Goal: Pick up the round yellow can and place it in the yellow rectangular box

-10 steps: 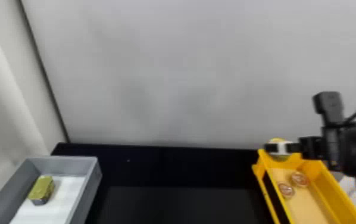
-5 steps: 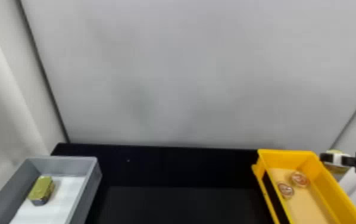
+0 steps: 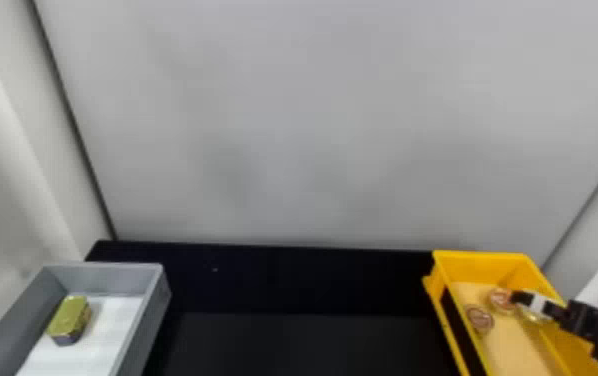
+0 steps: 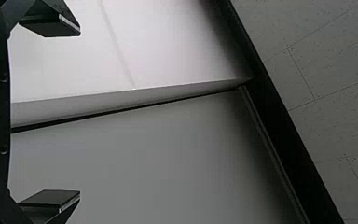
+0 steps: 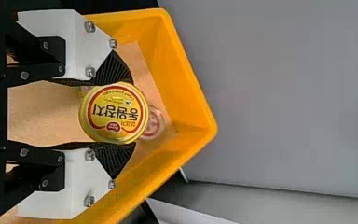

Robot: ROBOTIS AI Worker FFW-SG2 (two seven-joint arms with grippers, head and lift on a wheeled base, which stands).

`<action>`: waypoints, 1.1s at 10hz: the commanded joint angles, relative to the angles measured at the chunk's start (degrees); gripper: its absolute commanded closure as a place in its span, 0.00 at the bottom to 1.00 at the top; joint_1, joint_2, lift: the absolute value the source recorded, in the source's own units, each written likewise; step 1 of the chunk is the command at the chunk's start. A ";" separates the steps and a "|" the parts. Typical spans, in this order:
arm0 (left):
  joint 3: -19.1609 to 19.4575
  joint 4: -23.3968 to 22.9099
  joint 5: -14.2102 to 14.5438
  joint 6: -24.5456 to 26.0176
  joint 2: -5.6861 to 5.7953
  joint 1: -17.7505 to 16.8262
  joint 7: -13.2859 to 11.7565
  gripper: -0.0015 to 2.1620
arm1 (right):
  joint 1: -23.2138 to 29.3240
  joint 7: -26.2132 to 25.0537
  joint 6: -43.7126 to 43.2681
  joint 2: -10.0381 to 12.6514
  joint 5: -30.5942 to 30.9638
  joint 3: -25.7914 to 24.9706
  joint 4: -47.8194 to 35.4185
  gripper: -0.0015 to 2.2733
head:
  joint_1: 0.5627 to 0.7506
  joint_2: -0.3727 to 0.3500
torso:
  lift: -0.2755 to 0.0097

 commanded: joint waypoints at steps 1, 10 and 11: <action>0.18 0.00 0.14 -0.12 -0.03 0.00 -0.04 0.03 | 1.05 -1.51 -2.06 -0.12 -1.51 1.00 2.91 0.32 | 0.11 0.41 | 0.94; 0.80 -0.61 0.23 0.14 0.23 0.00 -0.31 0.03 | 5.98 -6.00 -1.62 0.23 -1.51 -0.94 4.05 0.32 | 0.11 0.41 | 0.94; 0.80 -0.61 0.23 0.14 0.23 0.09 -0.40 0.03 | 6.15 -6.00 -1.71 0.23 -1.51 -0.94 4.05 0.32 | 0.11 0.41 | 0.94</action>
